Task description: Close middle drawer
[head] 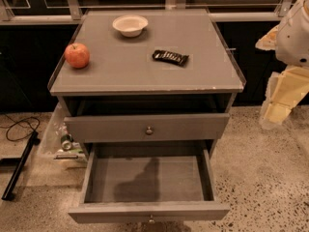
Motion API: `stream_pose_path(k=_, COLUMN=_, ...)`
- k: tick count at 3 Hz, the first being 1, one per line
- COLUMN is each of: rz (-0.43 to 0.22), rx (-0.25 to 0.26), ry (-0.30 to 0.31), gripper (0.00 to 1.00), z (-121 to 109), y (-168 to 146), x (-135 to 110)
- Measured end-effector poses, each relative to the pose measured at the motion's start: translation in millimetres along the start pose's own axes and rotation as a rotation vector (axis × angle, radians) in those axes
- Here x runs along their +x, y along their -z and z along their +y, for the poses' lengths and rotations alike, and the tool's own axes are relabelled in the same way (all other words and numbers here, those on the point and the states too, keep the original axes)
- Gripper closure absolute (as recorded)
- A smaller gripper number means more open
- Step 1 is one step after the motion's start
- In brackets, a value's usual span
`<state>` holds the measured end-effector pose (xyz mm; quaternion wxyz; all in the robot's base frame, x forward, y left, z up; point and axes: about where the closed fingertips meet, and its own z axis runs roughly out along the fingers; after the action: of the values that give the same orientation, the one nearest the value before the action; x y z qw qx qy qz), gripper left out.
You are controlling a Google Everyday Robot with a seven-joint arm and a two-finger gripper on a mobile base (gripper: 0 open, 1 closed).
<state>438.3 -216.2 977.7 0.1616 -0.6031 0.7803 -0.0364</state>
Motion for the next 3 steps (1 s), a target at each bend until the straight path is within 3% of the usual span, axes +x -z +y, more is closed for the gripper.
stream_pose_path(k=1, rz=0.0, rx=0.0, ry=0.0, gripper=0.0, z=0.1, y=-0.1, x=0.1)
stream_pose_path(k=2, rz=-0.02, rx=-0.028, ry=-0.004, gripper=0.0, z=14.5, y=-13.8, x=9.0)
stream_pose_path(k=3, rz=-0.052, rx=-0.068, ry=-0.005, gripper=0.0, z=47.8, y=-41.4, x=25.9)
